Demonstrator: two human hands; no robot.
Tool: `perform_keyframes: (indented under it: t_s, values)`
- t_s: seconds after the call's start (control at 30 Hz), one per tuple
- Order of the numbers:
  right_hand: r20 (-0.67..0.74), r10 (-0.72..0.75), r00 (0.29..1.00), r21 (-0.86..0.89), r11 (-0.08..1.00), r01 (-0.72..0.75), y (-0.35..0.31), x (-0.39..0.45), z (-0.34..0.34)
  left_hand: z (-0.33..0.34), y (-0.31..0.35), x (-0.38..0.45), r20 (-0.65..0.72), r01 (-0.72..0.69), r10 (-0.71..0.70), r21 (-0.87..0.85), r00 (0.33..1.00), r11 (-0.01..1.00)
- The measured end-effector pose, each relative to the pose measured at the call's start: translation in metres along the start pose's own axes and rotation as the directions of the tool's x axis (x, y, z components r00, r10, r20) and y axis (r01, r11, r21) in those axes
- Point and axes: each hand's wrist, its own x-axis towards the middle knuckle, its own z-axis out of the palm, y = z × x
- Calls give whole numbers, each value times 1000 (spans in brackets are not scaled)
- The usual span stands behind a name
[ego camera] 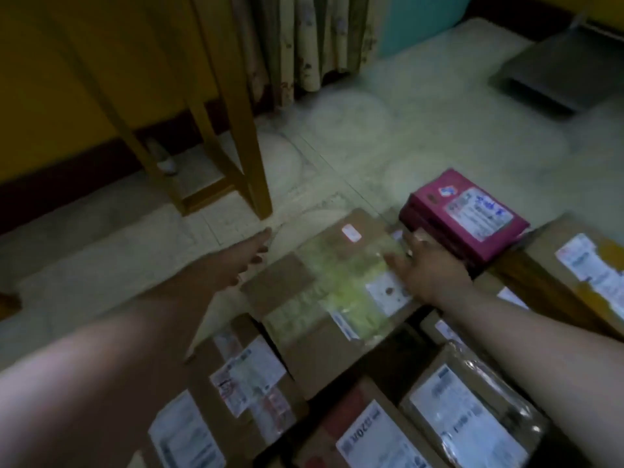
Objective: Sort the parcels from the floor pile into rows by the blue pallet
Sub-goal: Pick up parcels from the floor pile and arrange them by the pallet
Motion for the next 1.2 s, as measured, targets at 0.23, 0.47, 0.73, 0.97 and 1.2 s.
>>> perform_keyframes:
  t_s: [0.23, 0.47, 0.73, 0.97, 1.2]
  values:
    - [-93, -23, 995, 182, 982, 39, 28, -14, 36, 27, -15, 27, 177, 98, -133, 195, 975, 976]
    - [-87, -115, 990, 12, 993, 117, 40, -23, -11, 62, 47, -1, -151, -5, 116, 589, 982, 808]
    - [-199, 36, 979, -141, 988, -65, 150, 30, -102, 185, 170, -35, 40, -423, 617, 761, 786, 491]
    - [-25, 82, 996, 127, 989, -78, 227, 116, -105, 272, 205, 28, -7, -397, 492, 580, 870, 711]
    - [543, 64, 837, 242, 943, -230, 219, 170, -102, 299, 196, 83, -88, -352, 471, 549, 878, 758]
